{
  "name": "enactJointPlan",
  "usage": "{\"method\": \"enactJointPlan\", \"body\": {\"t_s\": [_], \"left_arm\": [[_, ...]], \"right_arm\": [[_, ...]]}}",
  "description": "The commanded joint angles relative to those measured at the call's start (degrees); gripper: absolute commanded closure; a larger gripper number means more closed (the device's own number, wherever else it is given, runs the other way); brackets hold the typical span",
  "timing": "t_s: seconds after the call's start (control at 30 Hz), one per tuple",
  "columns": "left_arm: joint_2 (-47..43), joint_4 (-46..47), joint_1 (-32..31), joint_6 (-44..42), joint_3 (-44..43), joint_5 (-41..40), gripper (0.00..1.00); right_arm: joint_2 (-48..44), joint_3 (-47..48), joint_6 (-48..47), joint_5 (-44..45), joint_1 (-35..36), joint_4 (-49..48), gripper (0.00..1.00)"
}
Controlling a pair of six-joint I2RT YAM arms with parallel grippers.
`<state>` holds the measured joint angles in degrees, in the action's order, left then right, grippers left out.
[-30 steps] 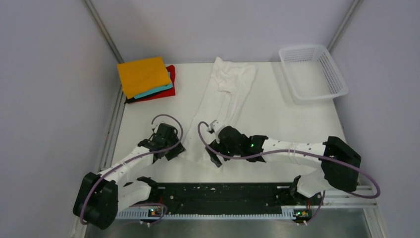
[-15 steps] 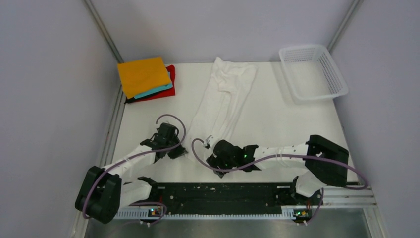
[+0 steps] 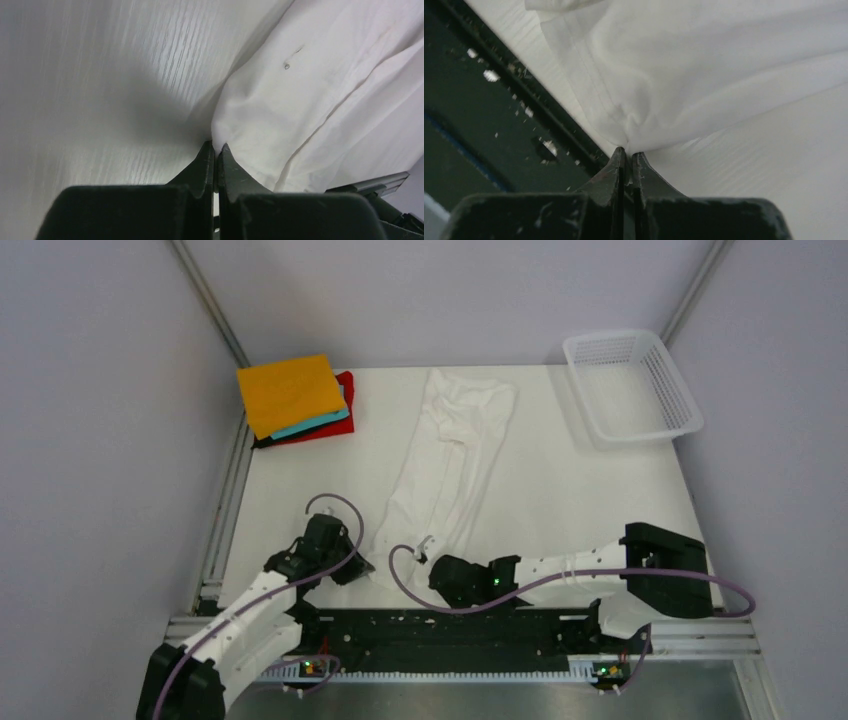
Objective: Fold and stack the t-shirts
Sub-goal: Grab the bottom of the folded rectangular tshirt with both arms, then fold the folded rectangular tshirt in 1/3 of the way
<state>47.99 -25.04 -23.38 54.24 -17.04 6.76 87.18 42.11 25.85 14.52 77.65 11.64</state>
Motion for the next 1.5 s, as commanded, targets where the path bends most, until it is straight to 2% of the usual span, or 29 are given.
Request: {"method": "enactJointPlan", "body": {"t_s": [0.0,0.07,0.17,0.3,0.43,0.53,0.67,0.9,1.1,1.3,1.4,1.47], "left_arm": [[-11.14,-7.96,-0.35,1.58,3.32,2.7,1.0],[-15.97,-9.49,-0.43,1.52,3.45,3.41,1.0],[-19.5,-5.89,-0.44,1.54,3.04,6.69,1.0],[-15.95,-0.51,-0.44,0.72,-2.09,7.5,1.0],[-6.8,6.31,-0.39,-1.3,-8.39,6.17,1.0],[3.76,9.91,-0.44,-2.32,-14.3,5.34,1.0],[16.21,12.16,-0.44,-4.1,-23.85,2.74,1.0],[35.38,10.21,-0.35,-8.46,-43.15,0.38,1.0],[48.44,7.97,0.03,-12.29,-55.57,0.46,1.0],[58.34,5.09,1.36,-14.16,-65.12,-0.86,1.0],[62.02,4.71,2.44,-14.5,-68.23,0.1,1.0],[64.26,4.8,2.99,-14.52,-69.66,1.26,1.0]], "right_arm": [[-5.73,-1.45,5.47,-2.78,4.16,3.43,0.99],[-7.48,-2.06,6.95,-2.3,4.17,2.55,1.0],[-10.19,-1.73,7.42,-0.97,4.11,1.34,1.0],[-13.45,-0.68,7.47,0.81,1.66,1.7,1.0],[-16.82,-0.64,6.79,1.86,-4.86,2.43,1.0],[-19.51,0.23,5.25,2.47,-9.59,2.17,1.0],[-20.28,0.22,3.56,-2.02,-18.85,-0.94,1.0],[-15.86,3.25,0.06,-3.35,-32.0,-3.59,1.0],[-9.17,5.55,-2.82,-7.15,-38.89,-9.13,1.0],[-0.48,9.81,-4.16,-8.07,-44.56,-11.24,1.0],[3.17,11.37,-5.45,-9.76,-46.85,-15.24,0.99],[5.59,13.1,-6.06,-10.7,-48.1,-15.42,0.93]]}}
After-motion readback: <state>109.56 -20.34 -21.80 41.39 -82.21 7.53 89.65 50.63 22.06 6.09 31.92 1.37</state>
